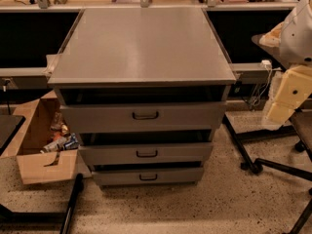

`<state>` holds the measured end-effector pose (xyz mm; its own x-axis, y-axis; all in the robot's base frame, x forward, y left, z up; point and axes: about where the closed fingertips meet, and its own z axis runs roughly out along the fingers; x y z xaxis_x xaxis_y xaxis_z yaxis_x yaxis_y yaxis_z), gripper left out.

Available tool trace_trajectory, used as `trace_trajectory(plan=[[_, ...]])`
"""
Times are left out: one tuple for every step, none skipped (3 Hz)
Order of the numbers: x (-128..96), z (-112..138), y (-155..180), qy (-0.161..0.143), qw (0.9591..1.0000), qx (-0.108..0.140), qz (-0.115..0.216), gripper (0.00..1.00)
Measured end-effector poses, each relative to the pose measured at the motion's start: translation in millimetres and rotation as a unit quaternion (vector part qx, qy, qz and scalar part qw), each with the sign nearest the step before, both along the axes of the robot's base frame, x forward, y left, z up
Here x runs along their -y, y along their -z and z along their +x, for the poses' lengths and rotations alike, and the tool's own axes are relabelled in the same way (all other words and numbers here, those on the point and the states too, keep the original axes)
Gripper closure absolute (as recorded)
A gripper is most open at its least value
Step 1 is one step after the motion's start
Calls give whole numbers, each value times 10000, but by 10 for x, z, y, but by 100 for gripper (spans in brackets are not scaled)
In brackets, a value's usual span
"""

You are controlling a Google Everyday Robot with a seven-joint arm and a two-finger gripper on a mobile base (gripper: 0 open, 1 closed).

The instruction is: Open bottom drawer

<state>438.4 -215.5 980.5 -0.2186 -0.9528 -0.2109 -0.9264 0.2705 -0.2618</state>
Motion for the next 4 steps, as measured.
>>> trace_trajectory(plan=[[0, 0, 0, 0, 10000, 0, 0, 0], [-125, 15, 223, -189, 9998, -27, -57, 0], [-487, 36, 925, -711, 9973, -165, 100, 0], [-884, 1, 1773, -1110, 9918, -486, 410, 0]])
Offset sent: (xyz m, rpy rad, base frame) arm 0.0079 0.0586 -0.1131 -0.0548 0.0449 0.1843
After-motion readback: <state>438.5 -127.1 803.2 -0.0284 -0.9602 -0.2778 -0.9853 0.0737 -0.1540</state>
